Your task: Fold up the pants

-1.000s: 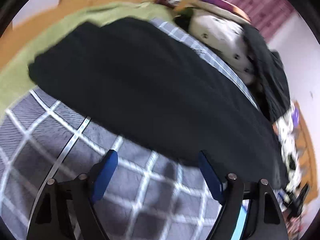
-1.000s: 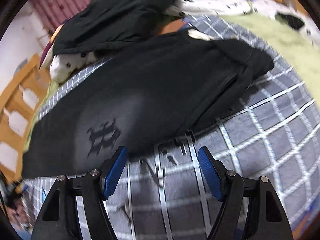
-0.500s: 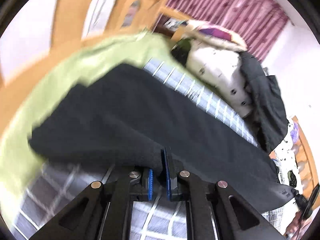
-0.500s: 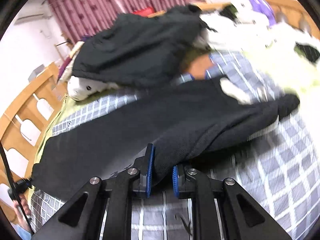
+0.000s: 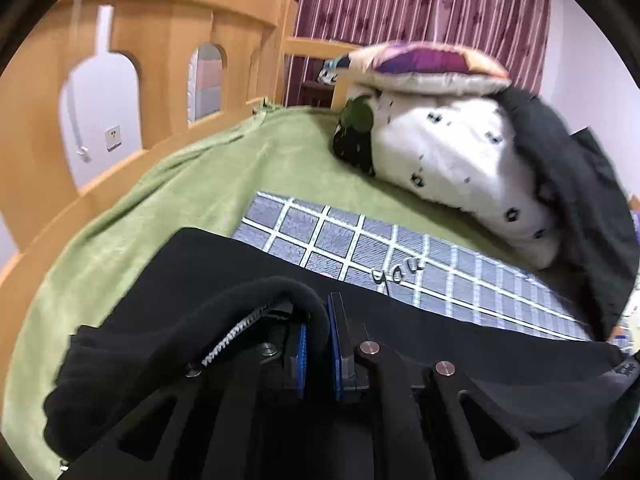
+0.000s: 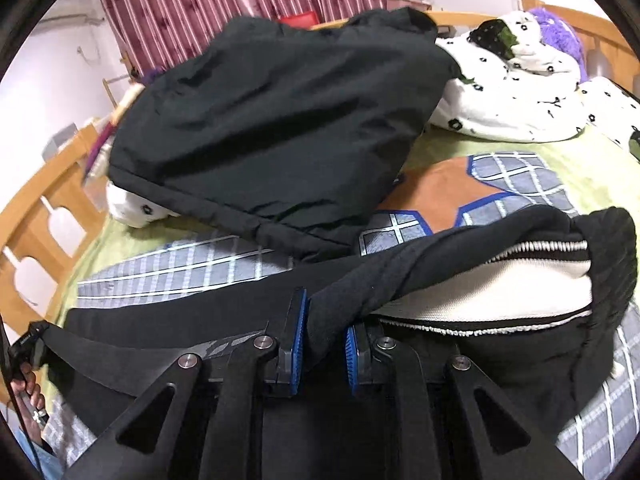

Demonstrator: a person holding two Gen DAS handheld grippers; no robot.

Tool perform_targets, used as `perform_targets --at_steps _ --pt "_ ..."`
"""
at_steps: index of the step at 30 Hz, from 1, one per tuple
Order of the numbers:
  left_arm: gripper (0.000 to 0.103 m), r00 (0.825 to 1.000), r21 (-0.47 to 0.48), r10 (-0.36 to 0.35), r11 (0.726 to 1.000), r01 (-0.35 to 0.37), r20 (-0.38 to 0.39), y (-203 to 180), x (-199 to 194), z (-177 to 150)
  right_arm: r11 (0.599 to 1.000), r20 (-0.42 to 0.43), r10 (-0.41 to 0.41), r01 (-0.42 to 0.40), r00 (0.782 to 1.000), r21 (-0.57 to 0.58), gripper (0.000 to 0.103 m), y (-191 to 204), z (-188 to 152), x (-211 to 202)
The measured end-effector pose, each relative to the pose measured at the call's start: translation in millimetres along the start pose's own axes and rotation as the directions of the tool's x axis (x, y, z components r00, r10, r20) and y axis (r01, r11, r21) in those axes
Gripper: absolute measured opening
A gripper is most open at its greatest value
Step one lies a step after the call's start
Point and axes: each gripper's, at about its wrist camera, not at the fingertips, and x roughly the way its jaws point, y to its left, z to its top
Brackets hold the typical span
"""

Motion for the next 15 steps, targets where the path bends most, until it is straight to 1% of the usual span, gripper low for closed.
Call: perform_targets --at_steps 1,2,3,4,5,6,7,8,9,10,12,15 --pt "0.01 0.999 0.002 0.027 1.0 -0.027 -0.023 -4 15 1 1.0 -0.01 -0.008 0.008 1.0 -0.004 0.019 1 2 11" --pt "0.014 0.998 0.005 0.047 0.999 -0.047 -0.041 -8 24 0 1.0 -0.022 -0.013 0.013 1.0 -0.005 0.023 1 4 22" --pt "0.028 0.996 0.012 0.062 0.998 -0.061 -0.062 -11 31 0 1.0 -0.04 -0.015 0.015 0.999 -0.001 0.026 1 5 34" --pt "0.037 0.995 0.021 0.063 0.998 -0.061 -0.081 -14 37 0 1.0 -0.052 -0.016 0.016 0.999 0.004 0.031 0 6 42" --pt "0.054 0.995 0.019 0.042 0.999 -0.04 -0.086 -16 37 0 1.0 -0.059 -0.014 0.015 0.998 0.018 0.038 -2 7 49" --pt "0.062 0.997 0.01 0.017 1.0 -0.016 -0.073 -16 33 1 1.0 -0.058 -0.009 0.01 0.998 0.03 0.042 -3 6 50" --pt "0.064 0.999 -0.001 -0.008 1.0 0.008 -0.046 -16 26 1 0.999 -0.052 0.008 -0.006 0.999 0.04 0.049 -4 6 49" --pt "0.068 1.0 -0.005 -0.021 1.0 0.021 -0.019 -15 16 3 0.998 -0.021 0.047 -0.046 0.999 0.044 0.054 -4 6 41" --pt "0.073 1.0 0.002 -0.018 1.0 0.018 -0.004 -16 5 3 0.997 0.0 0.061 -0.061 0.998 0.037 0.056 -2 6 34" --pt "0.074 1.0 0.01 -0.01 1.0 0.01 0.001 -15 -7 3 0.998 0.013 0.057 -0.058 0.998 0.028 0.058 0 6 28" --pt "0.074 1.0 0.013 -0.022 1.0 0.022 0.0 -11 -26 -1 0.999 0.021 0.036 -0.036 0.999 0.008 0.058 3 2 9" --pt "0.074 0.999 0.015 -0.024 1.0 0.025 -0.036 4 -56 -23 0.999 0.003 0.04 -0.04 0.999 0.001 0.058 -1 -17 -21"
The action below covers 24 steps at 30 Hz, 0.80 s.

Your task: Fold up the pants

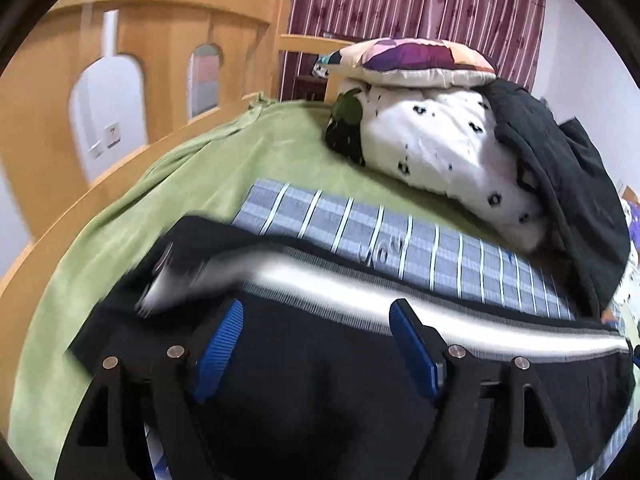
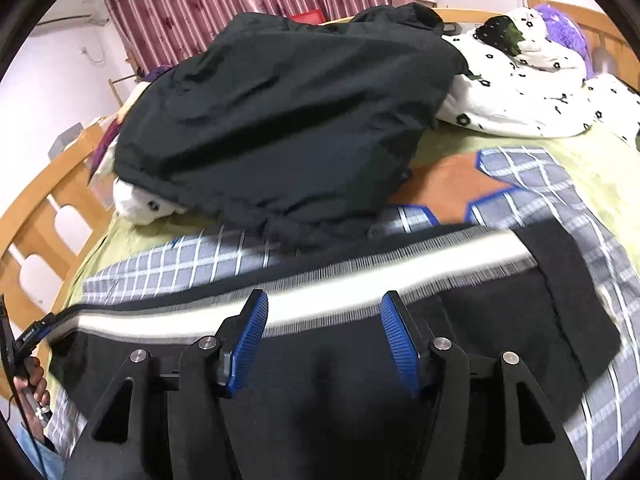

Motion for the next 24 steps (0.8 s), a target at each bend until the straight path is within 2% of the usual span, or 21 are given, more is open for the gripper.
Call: perform_targets --at_steps 3,6,9,11,14,19,23,24 --pt "0.074 0.997 -0.016 -0.032 0.999 0.031 -0.073 23 -23 -41 0.999 -0.018 -0.049 0.049 0.999 -0.015 0.06 -12 -32 -31" --pt "0.074 0.983 -0.09 -0.1 0.992 0.087 -0.154 50 -34 -87 0.994 -0.046 -0.105 0.105 0.993 -0.008 0.063 -31 -75 -57" --pt "0.074 0.965 -0.191 -0.172 0.972 0.134 -0.2 76 -37 -123 0.993 -0.078 -0.09 0.095 0.993 0.063 0.063 -48 -111 -74" --pt "0.074 0.957 -0.251 -0.206 0.956 0.153 -0.202 89 -35 -136 0.99 -0.109 -0.064 0.078 0.992 0.122 0.063 -60 -132 -79" --pt "0.074 0.951 -0.309 -0.25 0.933 0.186 -0.182 101 -30 -134 0.985 -0.11 -0.039 0.057 0.993 0.165 0.063 -67 -145 -76" --pt "0.074 0.946 -0.354 -0.26 0.918 0.18 -0.192 108 0 -112 0.98 -0.129 0.002 0.024 0.992 0.198 0.063 -66 -138 -48" --pt "0.071 0.959 -0.377 -0.243 0.91 0.173 -0.146 109 27 -92 0.979 -0.114 -0.003 0.027 0.993 0.204 0.063 -63 -124 -17" --pt "0.065 0.963 -0.376 -0.232 0.912 0.166 -0.136 110 32 -88 0.979 -0.102 -0.016 0.036 0.995 0.2 0.063 -63 -118 -10"
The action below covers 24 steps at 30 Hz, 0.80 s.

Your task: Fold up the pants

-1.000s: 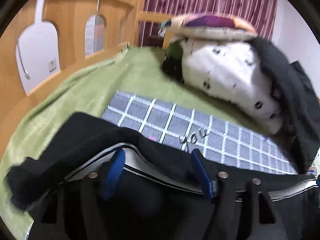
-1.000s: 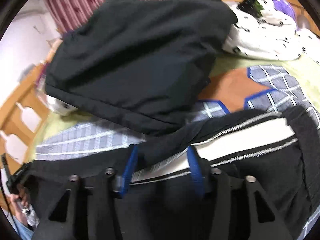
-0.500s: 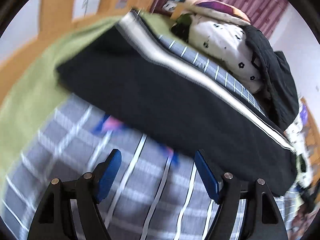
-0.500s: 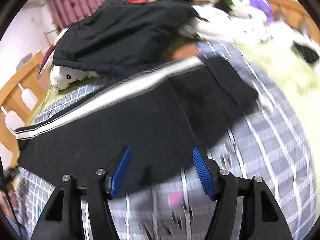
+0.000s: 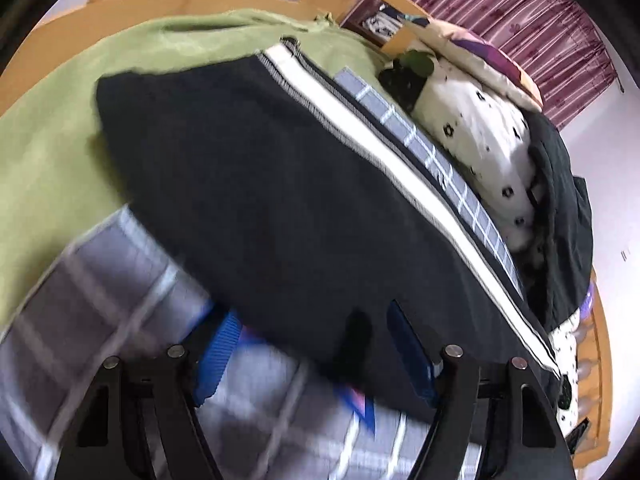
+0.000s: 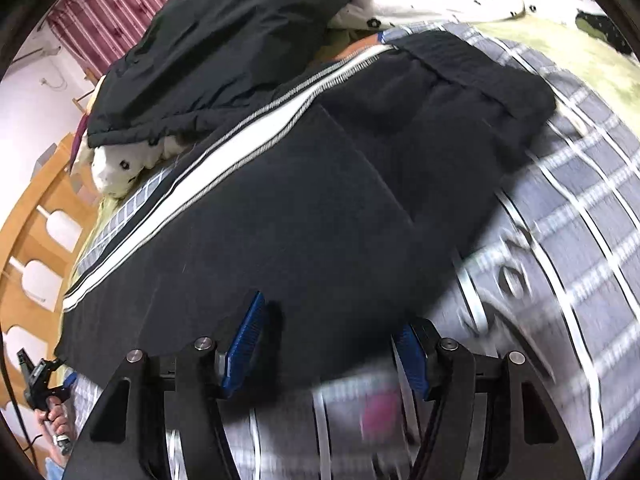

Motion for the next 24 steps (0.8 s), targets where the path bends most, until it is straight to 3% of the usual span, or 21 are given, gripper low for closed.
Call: perform_targets --at_steps 3,4,6,7,10,12,14,17,21,24 --pt "0.062 1.0 -0.038 0.002 0.999 0.0 0.031 -1 13 13 0.999 0.027 -0.021 0.02 0.999 0.033 0.058 1 17 17" --pt "0.058 0.999 -0.05 0.01 0.999 -0.008 0.043 -3 15 16 0.998 0.031 -0.028 0.026 0.999 0.048 0.051 2 23 21" --pt "0.019 0.998 -0.042 0.053 0.998 -0.051 0.043 -7 19 25 0.996 0.034 -0.059 0.056 0.998 0.066 0.029 3 34 29" --pt "0.014 0.998 -0.022 0.063 0.998 -0.062 0.029 -12 19 31 0.995 0.032 -0.065 0.063 0.997 0.076 0.019 2 41 32" --pt "0.012 0.997 0.025 0.056 0.998 -0.057 0.053 -32 -6 39 0.996 0.066 -0.05 0.045 0.997 0.072 0.014 11 59 14" --pt "0.012 0.997 0.057 0.03 0.998 -0.035 0.073 -43 -31 39 0.999 0.13 -0.011 0.005 0.991 0.048 0.014 21 72 -20" --pt "0.012 0.998 0.09 0.001 0.996 -0.007 0.066 -52 -59 30 0.999 0.157 0.025 -0.031 0.987 0.039 0.014 24 79 -50" --pt "0.012 0.999 0.178 -0.006 0.984 -0.002 0.043 -53 -94 -7 1.0 0.179 0.014 -0.017 0.984 0.013 0.014 14 76 -99" --pt "0.013 1.0 0.247 0.004 0.969 -0.002 -0.008 -34 -117 -75 1.0 0.102 0.007 -0.004 0.995 -0.029 0.015 -32 38 -145" --pt "0.014 0.995 0.292 0.098 0.953 -0.084 -0.033 -25 -103 -109 0.996 -0.004 -0.041 0.041 0.999 -0.074 0.016 -60 -3 -139"
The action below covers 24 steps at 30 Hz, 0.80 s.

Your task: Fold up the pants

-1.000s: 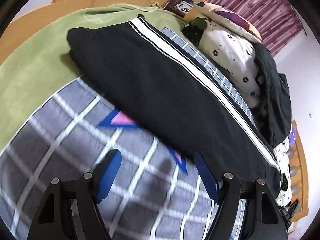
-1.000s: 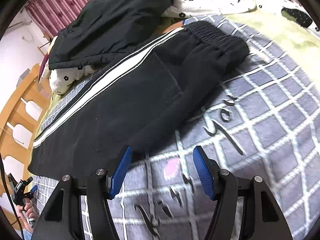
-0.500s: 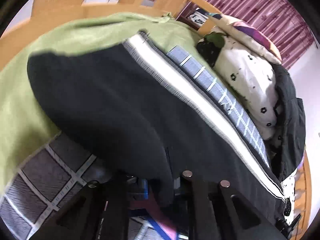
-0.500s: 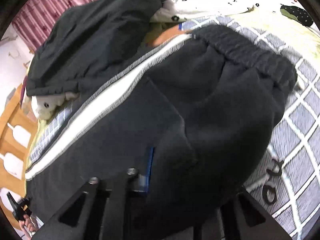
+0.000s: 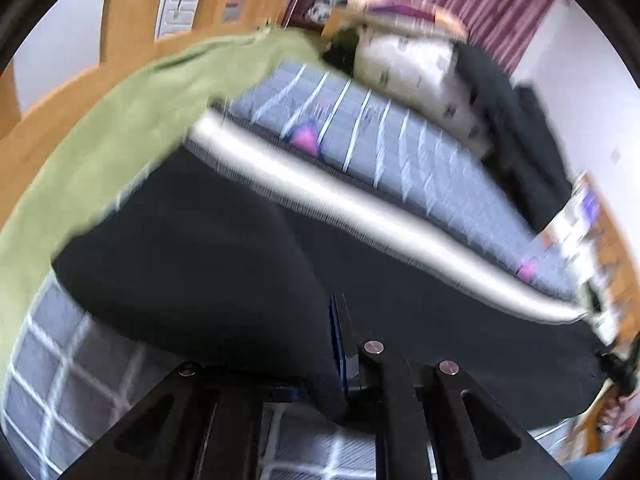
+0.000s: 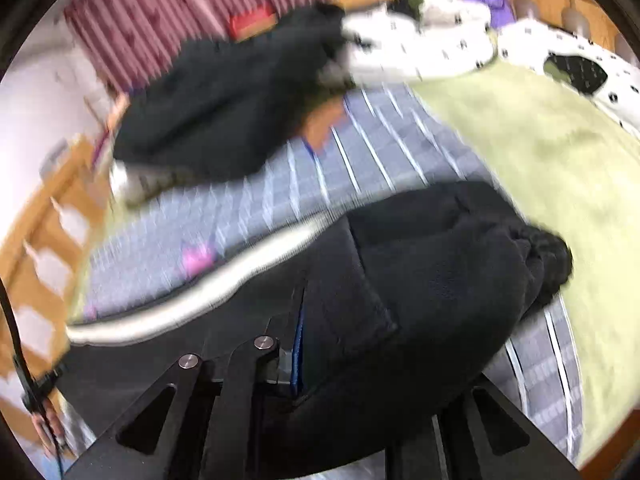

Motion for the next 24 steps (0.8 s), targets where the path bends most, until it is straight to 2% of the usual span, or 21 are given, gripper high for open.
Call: perform_targets --at_steps 2,3,4,5,6,7,8,11,13,16,18,19,20,22,24 --pt "0.02 0.997 0.019 0.073 0.997 -0.073 -0.014 1 16 -12 1.0 -0.086 -0.018 0.02 0.996 0.023 0.018 -16 -29 24" --pt "0.025 0.997 0.011 0.077 0.997 -0.077 -0.011 3 17 -14 0.998 -0.106 -0.036 0.042 0.994 0.047 0.023 -24 -43 33" --pt "0.028 0.997 -0.002 0.077 0.997 -0.077 -0.009 3 15 -14 0.996 -0.115 -0.048 0.056 0.992 0.069 0.031 -29 -52 37" --pt "0.041 0.996 -0.01 0.085 0.996 -0.086 -0.024 3 10 -12 0.995 -0.109 -0.028 0.039 0.994 0.097 0.032 -35 -62 34" --pt "0.061 0.994 -0.007 0.1 0.995 -0.101 -0.04 3 5 -10 0.993 -0.087 0.003 0.008 0.996 0.121 0.034 -39 -69 25" --pt "0.068 0.993 0.002 0.116 0.993 -0.116 -0.037 3 0 -10 0.991 -0.063 0.018 -0.01 0.998 0.136 0.04 -42 -73 16" --pt "0.069 0.992 0.008 0.125 0.992 -0.125 -0.019 2 -5 -12 0.989 -0.03 0.016 -0.012 0.999 0.147 0.055 -47 -77 3" --pt "0.069 0.99 0.008 0.14 0.99 -0.14 0.011 3 -16 -17 0.979 0.116 0.001 -0.025 0.993 0.202 0.076 -64 -78 -27" --pt "0.069 0.991 -0.03 0.131 0.991 -0.131 0.005 6 -17 -20 0.962 0.151 0.024 -0.064 0.988 0.266 0.078 -79 -67 -26" --pt "0.069 0.991 -0.084 0.131 0.988 -0.131 -0.001 8 -17 -21 0.927 0.124 0.076 -0.116 0.989 0.356 0.08 -93 -49 4" --pt "0.069 0.99 -0.105 0.141 0.985 -0.14 0.0 9 -19 -22 0.899 0.077 0.035 -0.065 0.996 0.434 0.071 -101 -37 31" --pt "0.069 0.989 -0.111 0.146 0.983 -0.145 0.0 8 -19 -21 0.89 0.081 -0.017 -0.022 0.997 0.456 0.05 -102 -32 36" --pt "0.069 0.989 -0.111 0.151 0.982 -0.15 0.004 7 -22 -20 0.896 0.115 -0.1 0.039 0.988 0.443 0.033 -98 -21 31" --pt "0.069 0.985 -0.098 0.168 0.981 -0.165 0.026 6 -29 -20 0.961 0.205 -0.061 0.002 0.977 0.276 0.031 -81 4 9" --pt "0.069 0.981 -0.08 0.185 0.98 -0.18 0.057 6 -38 -21 0.992 0.296 -0.029 -0.009 0.955 0.128 0.032 -64 17 -17"
